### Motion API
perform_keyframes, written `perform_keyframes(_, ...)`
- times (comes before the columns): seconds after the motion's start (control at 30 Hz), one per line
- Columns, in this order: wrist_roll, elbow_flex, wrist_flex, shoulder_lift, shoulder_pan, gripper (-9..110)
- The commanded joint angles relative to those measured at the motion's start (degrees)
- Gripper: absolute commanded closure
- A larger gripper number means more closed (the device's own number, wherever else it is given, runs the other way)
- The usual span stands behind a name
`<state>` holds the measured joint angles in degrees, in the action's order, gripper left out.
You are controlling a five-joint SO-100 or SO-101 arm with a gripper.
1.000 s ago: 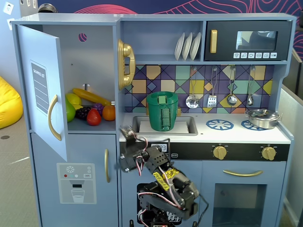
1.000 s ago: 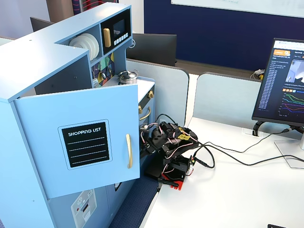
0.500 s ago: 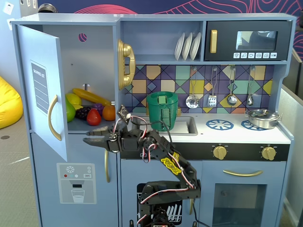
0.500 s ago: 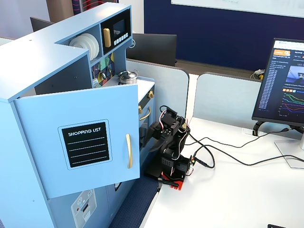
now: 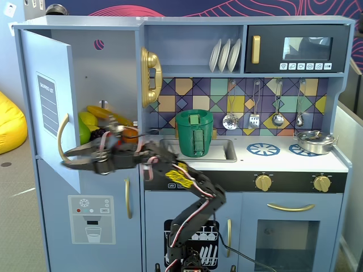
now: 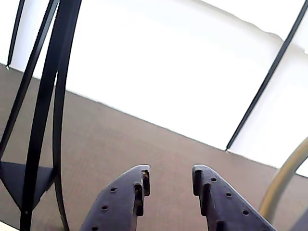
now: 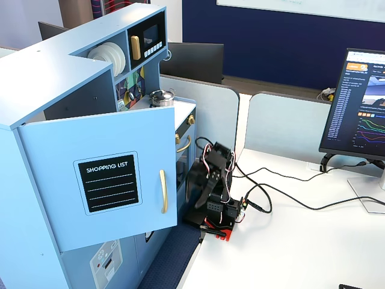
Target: Close the left cabinet door
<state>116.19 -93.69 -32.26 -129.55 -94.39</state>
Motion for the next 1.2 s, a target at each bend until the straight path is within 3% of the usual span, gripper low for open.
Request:
perform_keyframes(0.0,-1.2,8.4,3.7,5.4,-0.4,102)
perform_keyframes(0.2,-3.6,10.9,5.8,9.1,3.9,102)
perform_keyframes(1.17,-17.9,11.9,4.3,12.7,48.3,102)
